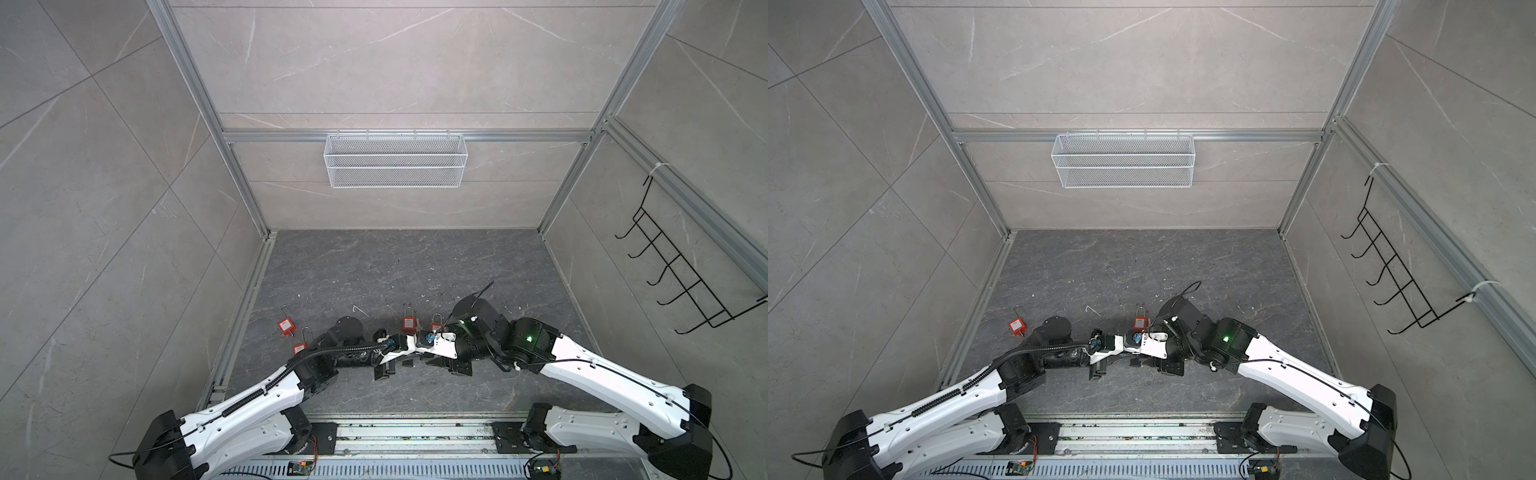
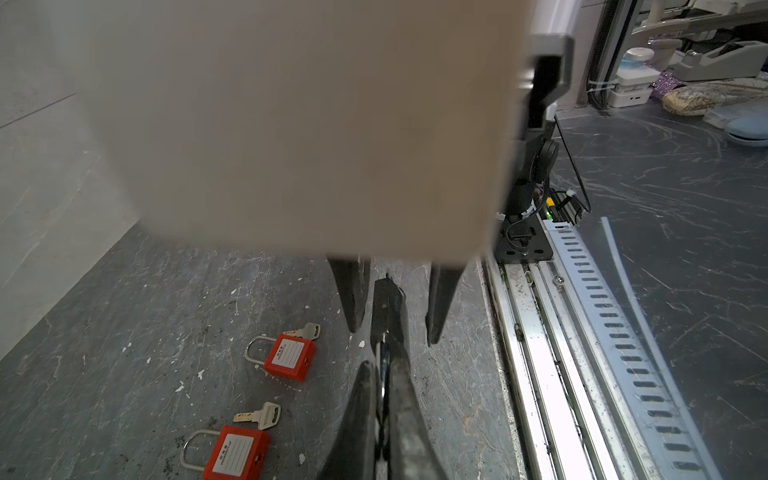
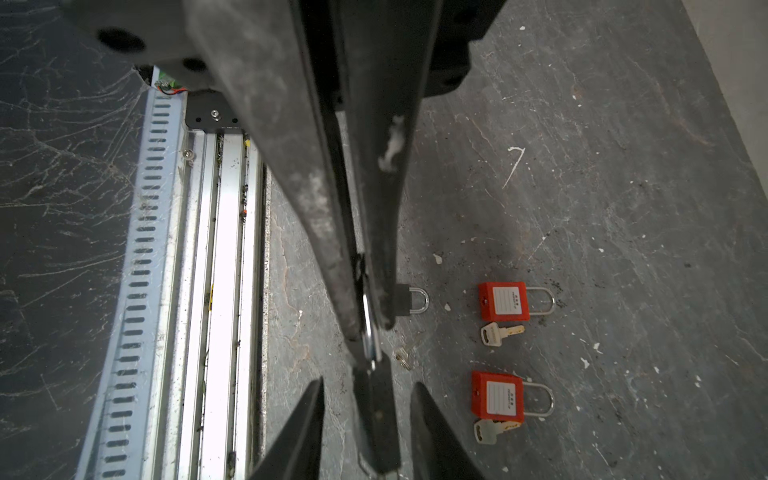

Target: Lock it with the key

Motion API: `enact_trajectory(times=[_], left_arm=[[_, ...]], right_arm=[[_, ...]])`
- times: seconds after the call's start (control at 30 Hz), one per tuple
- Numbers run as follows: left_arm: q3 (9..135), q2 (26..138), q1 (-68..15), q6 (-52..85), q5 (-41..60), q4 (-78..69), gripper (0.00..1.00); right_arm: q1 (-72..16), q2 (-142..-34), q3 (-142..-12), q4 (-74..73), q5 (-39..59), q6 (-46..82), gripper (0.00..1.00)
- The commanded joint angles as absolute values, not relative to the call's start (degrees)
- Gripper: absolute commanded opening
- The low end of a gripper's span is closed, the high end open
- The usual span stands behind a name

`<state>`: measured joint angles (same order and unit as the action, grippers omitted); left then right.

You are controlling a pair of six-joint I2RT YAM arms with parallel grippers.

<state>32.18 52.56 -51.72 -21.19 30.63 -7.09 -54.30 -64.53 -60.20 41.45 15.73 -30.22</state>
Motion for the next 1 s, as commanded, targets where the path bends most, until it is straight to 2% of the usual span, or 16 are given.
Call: enact_trajectory(times=[0.0, 0.57, 0.6, 0.67, 0.73, 0.83, 0.97], left_arm=[[33.23, 52.47, -51.33, -19.35, 33.38, -10.65, 0.0], [35.43, 52.62, -50.8, -19.82, 34.94, -5.44, 0.0], [35.55, 52.24, -50.72, -20.05, 34.28, -4.53, 0.06], [36.18, 51.16, -50.46, -21.01, 32.9, -1.21, 0.3], [37.02, 50.8, -50.37, -22.34, 32.15, 2.59, 0.41], [37.78, 50.84, -50.35, -23.76, 31.35, 6.62, 0.42], [37.79, 51.34, -50.36, -23.87, 30.84, 7.21, 0.37]], right_arm=[[-54.26, -64.69, -59.39, 40.37, 17.49, -31.32, 0.33], [-54.32, -64.98, -59.85, 41.4, 17.48, -31.82, 0.05], [-54.32, -64.99, -60.02, 41.69, 17.44, -31.82, 0.05], [-54.31, -64.86, -60.28, 42.24, 17.48, -31.64, 0.04], [-54.32, -64.78, -60.29, 42.41, 17.3, -31.57, 0.04], [-54.32, -64.99, -60.38, 42.53, 17.16, -31.4, 0.04], [-54.32, -65.48, -60.73, 42.44, 17.39, -31.14, 0.04]])
